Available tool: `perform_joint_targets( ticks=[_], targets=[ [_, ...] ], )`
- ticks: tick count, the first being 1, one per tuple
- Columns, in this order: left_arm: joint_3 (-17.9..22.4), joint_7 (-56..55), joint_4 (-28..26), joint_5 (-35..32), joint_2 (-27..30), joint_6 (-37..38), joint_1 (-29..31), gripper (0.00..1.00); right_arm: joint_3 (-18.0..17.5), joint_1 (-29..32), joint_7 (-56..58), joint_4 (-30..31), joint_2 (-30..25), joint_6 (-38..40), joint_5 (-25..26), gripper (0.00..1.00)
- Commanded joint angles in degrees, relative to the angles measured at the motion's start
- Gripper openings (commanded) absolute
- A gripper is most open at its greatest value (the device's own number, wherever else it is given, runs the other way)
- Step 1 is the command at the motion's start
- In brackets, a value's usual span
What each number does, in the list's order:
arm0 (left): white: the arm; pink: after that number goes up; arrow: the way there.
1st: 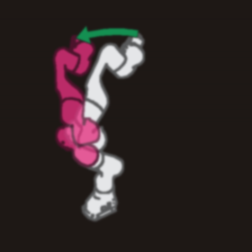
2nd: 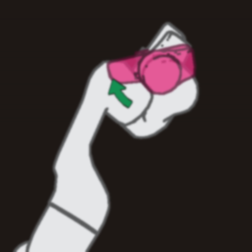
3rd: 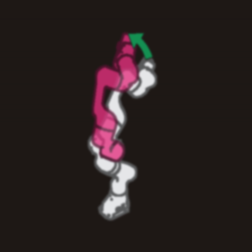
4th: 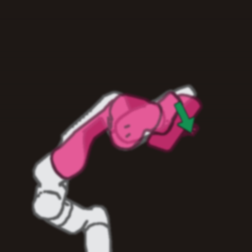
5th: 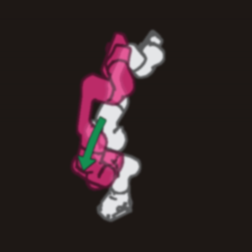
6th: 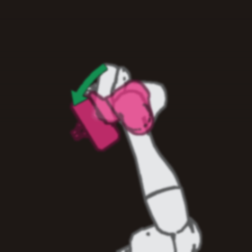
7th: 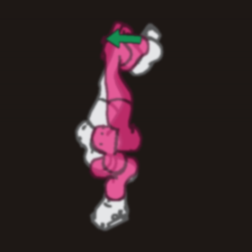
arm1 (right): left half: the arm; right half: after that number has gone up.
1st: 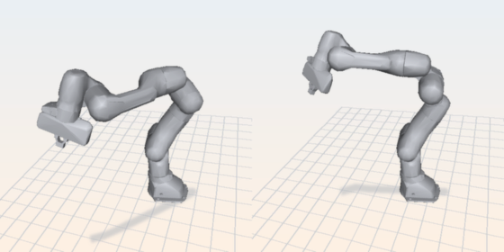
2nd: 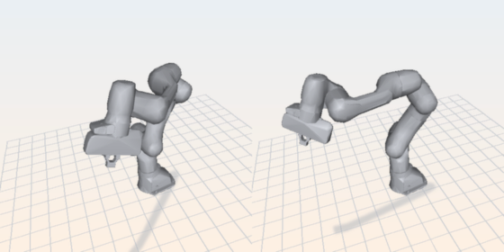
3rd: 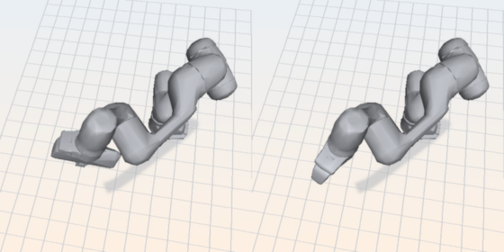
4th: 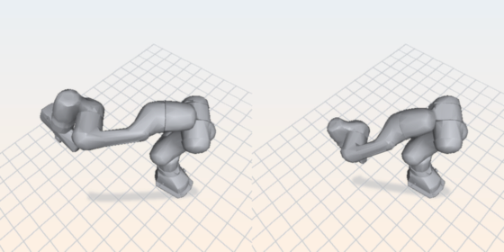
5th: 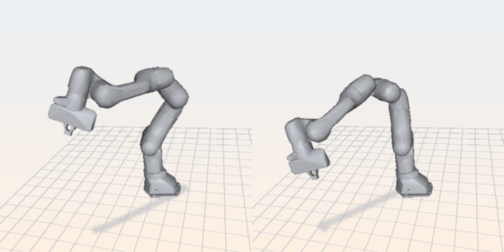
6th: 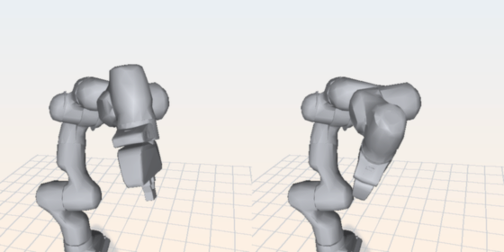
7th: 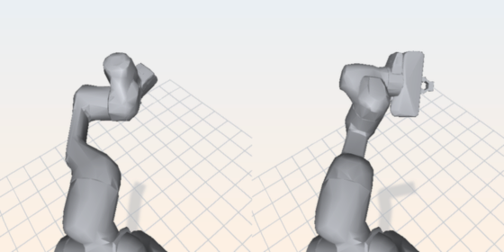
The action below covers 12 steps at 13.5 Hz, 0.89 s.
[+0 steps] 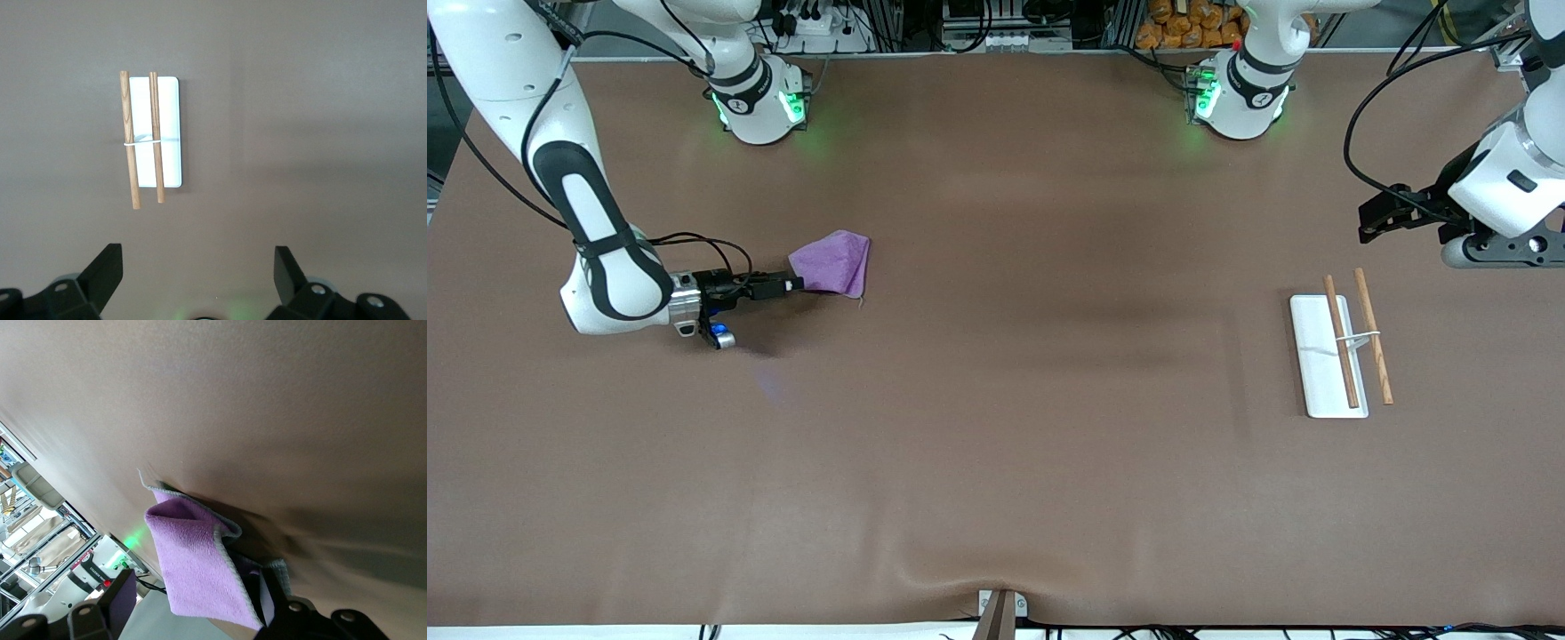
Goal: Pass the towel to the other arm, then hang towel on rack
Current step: 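Lower the right gripper onto the purple towel and close on it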
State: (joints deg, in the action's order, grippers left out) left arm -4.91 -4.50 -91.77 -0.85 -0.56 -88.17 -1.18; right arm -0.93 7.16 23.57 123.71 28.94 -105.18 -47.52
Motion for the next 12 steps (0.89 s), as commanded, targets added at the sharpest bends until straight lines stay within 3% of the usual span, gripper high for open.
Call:
perform_joint_targets(
  ticks=[1,4,7,9,10,11,12],
  targets=[
    [0.2,0.1,-0.3,0.5,0.0,-0.7,-0.1,1.00,0.2,-0.5,1.9,1.4,-0.6,-0.6,-3.0,0.77],
    [0.2,0.1,-0.4,0.5,0.0,-0.7,-0.1,1.00,0.2,-1.9,2.0,2.3,-0.6,-2.2,-4.3,0.68],
    [0.1,0.1,-0.5,0.5,0.1,-0.7,-0.1,1.00,0.2,-1.2,8.0,3.2,-0.6,-2.0,-4.4,0.28],
    [0.2,0.1,-0.8,0.5,0.0,-0.7,-0.1,1.00,0.2,-0.8,9.1,3.5,-0.6,-1.9,-4.5,0.16],
    [0.2,0.1,-0.8,0.5,0.0,-0.7,-0.1,1.00,0.3,-0.4,9.1,3.4,-0.6,-1.7,-4.5,0.17],
    [0.1,0.1,-0.8,0.6,0.0,-0.7,-0.1,1.00,0.3,-0.3,8.9,3.0,-0.6,-1.5,-4.4,0.56],
    [0.1,0.1,-0.8,0.6,0.0,-0.7,-0.1,1.00,0.4,-0.2,8.8,2.9,-0.6,-1.5,-4.3,0.84]
  ],
)
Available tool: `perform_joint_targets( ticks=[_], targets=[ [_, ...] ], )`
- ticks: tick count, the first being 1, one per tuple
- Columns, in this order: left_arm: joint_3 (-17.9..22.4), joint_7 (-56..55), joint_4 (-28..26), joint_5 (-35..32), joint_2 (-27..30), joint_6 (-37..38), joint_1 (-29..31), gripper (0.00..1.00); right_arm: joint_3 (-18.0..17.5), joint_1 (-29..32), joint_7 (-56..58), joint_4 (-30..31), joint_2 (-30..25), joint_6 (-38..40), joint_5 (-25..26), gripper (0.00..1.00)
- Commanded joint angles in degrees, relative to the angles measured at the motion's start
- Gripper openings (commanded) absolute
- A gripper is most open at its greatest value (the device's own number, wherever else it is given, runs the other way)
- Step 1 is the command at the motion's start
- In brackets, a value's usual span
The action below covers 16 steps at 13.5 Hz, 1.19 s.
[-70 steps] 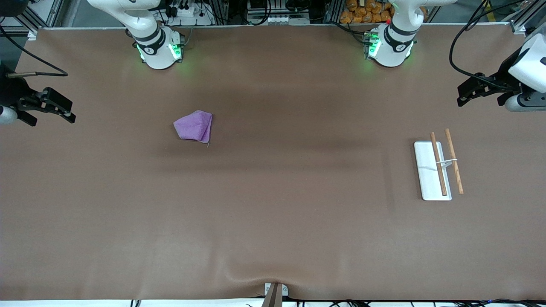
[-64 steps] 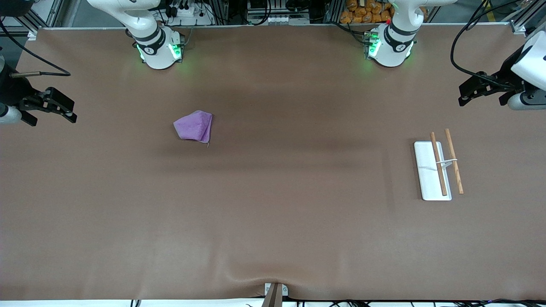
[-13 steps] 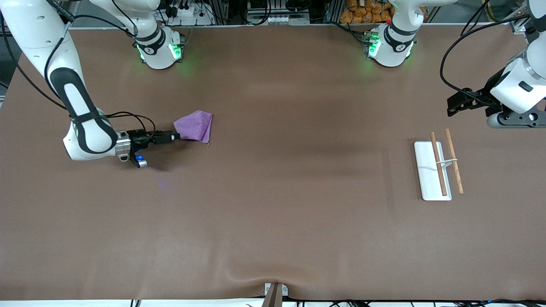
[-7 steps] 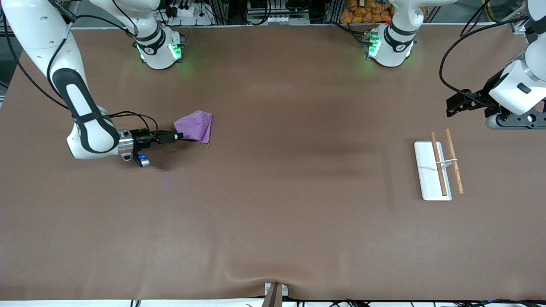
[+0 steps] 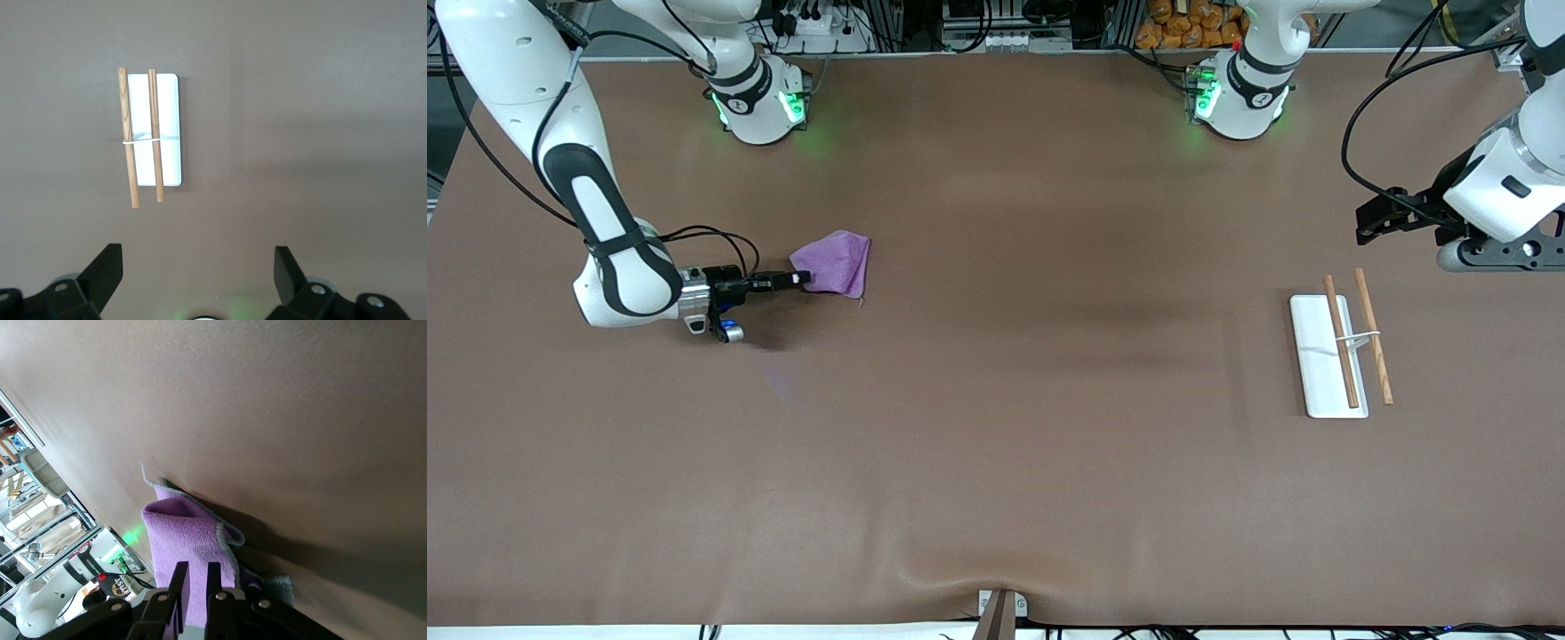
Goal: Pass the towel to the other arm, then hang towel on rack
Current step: 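Lower the right gripper onto the purple towel and close on it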
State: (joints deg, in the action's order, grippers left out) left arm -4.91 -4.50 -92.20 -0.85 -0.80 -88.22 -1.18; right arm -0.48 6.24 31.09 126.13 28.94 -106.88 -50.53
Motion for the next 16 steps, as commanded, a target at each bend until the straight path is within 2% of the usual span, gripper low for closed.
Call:
perform_joint_targets(
  ticks=[1,2,7,8,11,13,14,15,16],
  targets=[
    [0.1,0.1,-0.4,0.6,0.3,-0.6,-0.1,1.00,0.0,0.8,1.2,0.5,-0.6,-0.1,-1.2,0.86],
    [0.1,0.1,-0.4,0.6,0.3,-0.6,-0.1,1.00,0.0,0.6,1.2,0.6,0.0,-0.5,-1.2,0.92],
    [0.2,0.1,-0.4,0.6,0.3,-0.6,-0.1,1.00,0.0,1.1,1.5,0.6,1.4,-2.3,-1.0,0.93],
    [0.1,0.1,-0.4,0.5,0.3,-0.6,-0.1,1.00,-0.1,0.7,0.8,0.9,1.6,-2.2,-1.5,0.89],
    [0.1,0.1,-0.4,0.6,0.3,-0.6,-0.1,1.00,-0.2,0.1,-1.8,1.3,1.4,-1.1,-2.8,0.65],
    [0.1,0.1,-0.4,0.6,0.3,-0.7,-0.1,1.00,-0.3,-0.4,-2.7,1.4,1.3,-0.7,-3.3,0.58],
    [0.1,0.1,-0.4,0.6,0.3,-0.9,-0.1,1.00,-0.3,-0.5,-2.6,1.9,1.2,-0.6,-4.7,0.41],
    [0.1,0.1,-0.4,0.6,0.3,-0.9,-0.1,1.00,-0.3,-0.5,-2.7,2.3,0.9,-0.4,-4.8,0.17],
    [0.1,0.1,-0.4,0.5,0.3,-1.0,-0.1,1.00,-0.3,-0.4,-2.7,2.2,0.8,1.1,-4.9,0.00]
  ],
)
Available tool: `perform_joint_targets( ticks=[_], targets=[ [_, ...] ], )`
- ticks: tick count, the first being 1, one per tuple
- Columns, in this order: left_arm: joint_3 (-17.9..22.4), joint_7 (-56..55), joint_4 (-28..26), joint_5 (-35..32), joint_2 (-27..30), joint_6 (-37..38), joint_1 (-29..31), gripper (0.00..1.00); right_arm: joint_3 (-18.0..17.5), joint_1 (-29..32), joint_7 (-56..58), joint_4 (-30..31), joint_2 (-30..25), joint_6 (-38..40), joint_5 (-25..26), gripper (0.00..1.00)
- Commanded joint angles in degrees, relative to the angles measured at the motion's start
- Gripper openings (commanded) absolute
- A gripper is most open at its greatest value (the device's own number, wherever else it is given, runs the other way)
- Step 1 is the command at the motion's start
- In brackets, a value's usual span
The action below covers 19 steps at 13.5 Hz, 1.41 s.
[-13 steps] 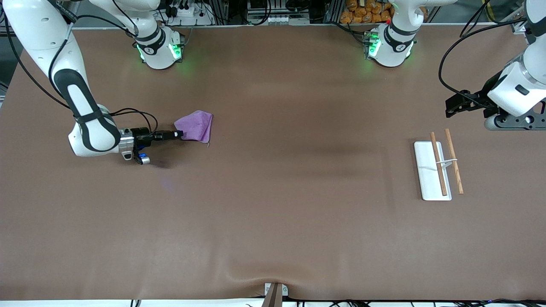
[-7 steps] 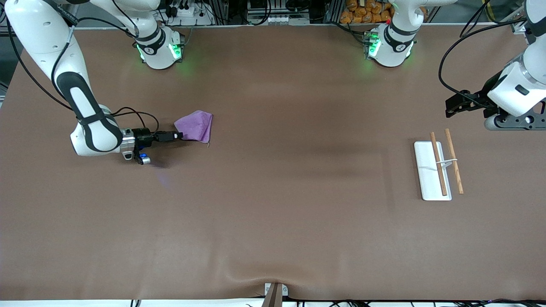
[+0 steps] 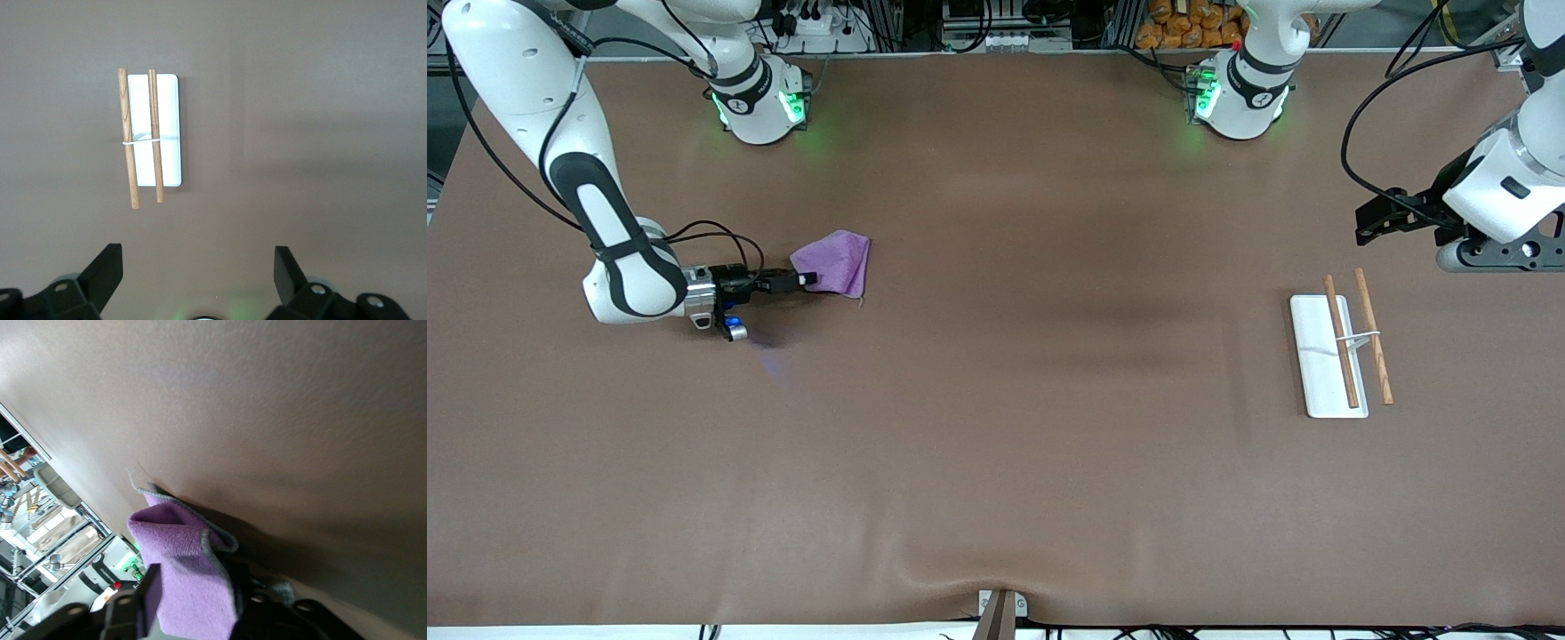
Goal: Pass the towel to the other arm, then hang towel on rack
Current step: 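Lower the right gripper onto the purple towel and close on it, then lift the towel with the right gripper while the left gripper approaches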
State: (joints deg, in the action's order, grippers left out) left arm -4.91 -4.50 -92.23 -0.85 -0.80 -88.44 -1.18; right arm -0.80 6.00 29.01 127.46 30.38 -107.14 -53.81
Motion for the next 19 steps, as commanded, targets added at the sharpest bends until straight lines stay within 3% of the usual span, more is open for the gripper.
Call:
perform_joint_targets(
  ticks=[1,4,9,14,19],
  targets=[
    [0.1,0.1,-0.3,0.6,0.3,-0.8,-0.1,1.00,0.1,0.2,-1.6,0.6,-1.3,3.8,-1.7,0.00],
    [0.2,0.1,-0.3,0.6,0.1,-0.9,-0.1,1.00,0.0,-0.4,-14.7,-0.3,-7.3,7.7,-1.5,0.00],
    [0.1,0.1,-0.3,0.6,-0.1,-1.2,-0.1,1.00,-0.6,-7.9,-38.8,-3.1,-15.0,7.8,-2.0,0.00],
    [0.0,-0.7,-0.1,0.9,-0.1,-1.2,-0.5,1.00,-0.5,-18.4,-63.9,-14.6,-16.8,6.5,-2.1,0.00],
    [-1.9,-6.1,0.0,1.0,-0.5,-2.2,-1.5,1.00,-0.6,-27.5,-84.6,-25.1,-14.9,-3.5,-2.2,0.00]
  ],
)
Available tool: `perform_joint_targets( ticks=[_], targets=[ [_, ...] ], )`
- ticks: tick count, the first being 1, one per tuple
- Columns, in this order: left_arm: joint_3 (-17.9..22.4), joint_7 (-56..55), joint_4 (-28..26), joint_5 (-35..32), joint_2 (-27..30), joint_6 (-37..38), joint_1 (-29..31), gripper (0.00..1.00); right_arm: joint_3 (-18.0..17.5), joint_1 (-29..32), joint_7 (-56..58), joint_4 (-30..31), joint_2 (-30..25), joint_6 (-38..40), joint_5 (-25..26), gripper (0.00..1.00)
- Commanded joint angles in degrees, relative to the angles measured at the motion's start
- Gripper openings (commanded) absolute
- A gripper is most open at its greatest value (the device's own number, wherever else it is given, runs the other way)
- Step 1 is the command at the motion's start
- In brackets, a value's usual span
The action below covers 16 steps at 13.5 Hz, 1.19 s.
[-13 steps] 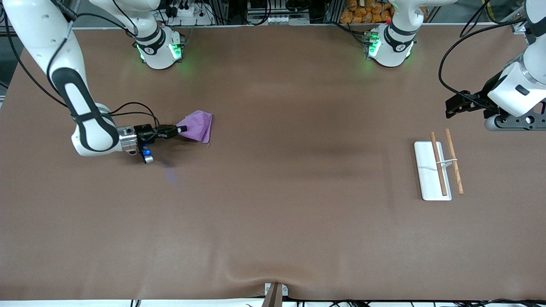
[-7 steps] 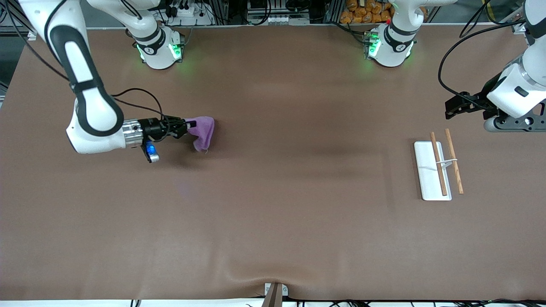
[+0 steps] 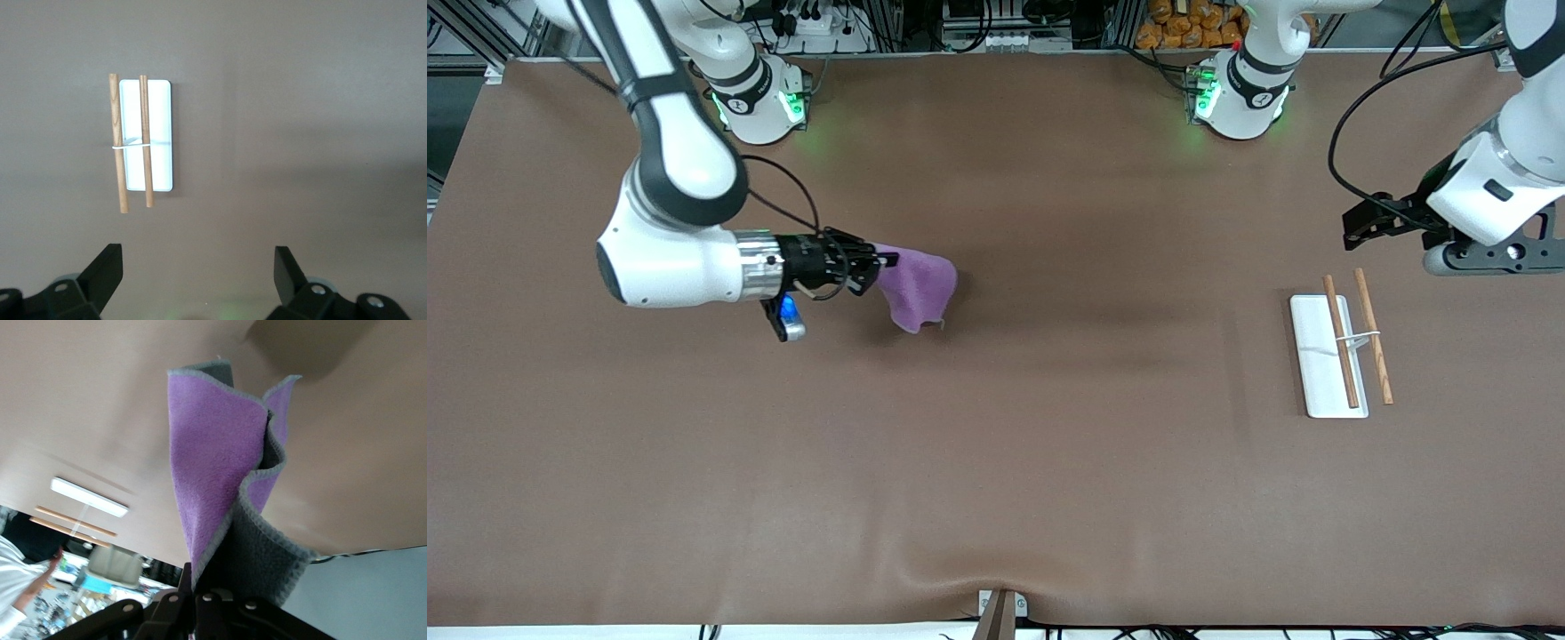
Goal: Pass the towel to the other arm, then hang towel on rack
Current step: 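Lift the towel with the right gripper while the left gripper approaches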
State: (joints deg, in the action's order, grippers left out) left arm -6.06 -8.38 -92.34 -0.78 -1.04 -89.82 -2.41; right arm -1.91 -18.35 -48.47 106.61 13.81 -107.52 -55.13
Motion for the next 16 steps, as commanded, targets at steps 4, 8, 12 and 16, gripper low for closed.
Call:
perform_joint_targets(
  ticks=[4,8,12,16],
  targets=[
    [-5.1,-11.9,0.3,1.0,-2.1,-3.2,-0.2,1.00,0.6,-9.2,-25.1,-18.2,8.3,-11.0,-0.8,0.00],
    [-8.7,-22.0,0.4,3.9,-6.1,-8.5,-0.3,1.00,0.6,-13.2,-41.1,-28.9,15.1,-21.7,-0.8,0.00],
    [-11.5,-35.5,0.5,8.8,-11.1,-16.9,-0.4,1.00,0.5,-16.4,-50.5,-30.5,17.1,-35.3,-0.8,0.00],
    [-12.5,-54.7,1.6,10.0,-17.5,-30.5,-3.7,1.00,0.6,-19.9,-57.6,-39.5,24.5,-44.8,-0.7,0.00]
  ],
)
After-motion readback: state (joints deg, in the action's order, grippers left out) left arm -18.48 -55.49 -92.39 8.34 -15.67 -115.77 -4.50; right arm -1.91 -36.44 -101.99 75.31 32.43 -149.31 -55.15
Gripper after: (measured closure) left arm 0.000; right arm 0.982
